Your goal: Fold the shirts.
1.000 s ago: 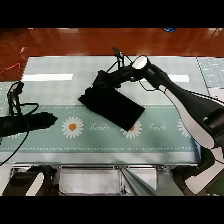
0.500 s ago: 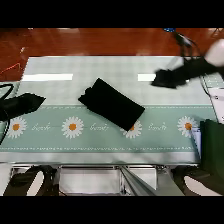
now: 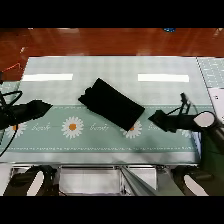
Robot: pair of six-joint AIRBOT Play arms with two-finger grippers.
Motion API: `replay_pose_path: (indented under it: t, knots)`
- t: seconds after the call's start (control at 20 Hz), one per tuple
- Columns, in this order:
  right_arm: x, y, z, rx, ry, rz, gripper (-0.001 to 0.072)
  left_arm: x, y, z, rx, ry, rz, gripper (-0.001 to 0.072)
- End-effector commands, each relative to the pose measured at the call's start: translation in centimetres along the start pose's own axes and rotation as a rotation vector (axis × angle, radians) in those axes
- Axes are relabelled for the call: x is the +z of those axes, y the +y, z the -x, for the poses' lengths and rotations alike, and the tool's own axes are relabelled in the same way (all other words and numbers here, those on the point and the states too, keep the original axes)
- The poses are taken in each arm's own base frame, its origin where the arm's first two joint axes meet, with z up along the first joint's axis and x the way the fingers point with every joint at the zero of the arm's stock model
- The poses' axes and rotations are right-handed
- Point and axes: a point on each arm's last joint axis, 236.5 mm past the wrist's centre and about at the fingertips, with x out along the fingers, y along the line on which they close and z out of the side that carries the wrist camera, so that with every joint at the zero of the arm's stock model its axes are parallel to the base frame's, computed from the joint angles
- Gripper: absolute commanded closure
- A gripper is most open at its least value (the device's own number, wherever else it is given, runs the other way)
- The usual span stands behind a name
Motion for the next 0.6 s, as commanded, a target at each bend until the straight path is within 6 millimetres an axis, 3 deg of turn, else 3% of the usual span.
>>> replay_pose_path:
  t: [0.0, 0.2, 0.35, 0.55]
  knots:
    - [-0.8, 1.2, -2.8, 0.128, 0.061, -0.118, 0.0304, -0.9, 0.5, -0.6, 0.003, 0.024, 0.011, 0.0689]
    - [-1.1, 2.0, -5.0, 0.146, 0.182, -0.116, 0.0304, -0.8, 0.5, -0.6, 0.003, 0.021, 0.011, 0.0688]
    - [-0.1, 2.3, -5.9, 0.140, 0.198, -0.119, 0.0304, -0.8, 0.5, -0.6, 0.004, 0.021, 0.011, 0.0688]
    - [-0.9, 5.2, -8.0, 0.140, 0.254, -0.026, 0.0304, -0.8, 0.5, -0.6, 0.003, 0.021, 0.012, 0.0688]
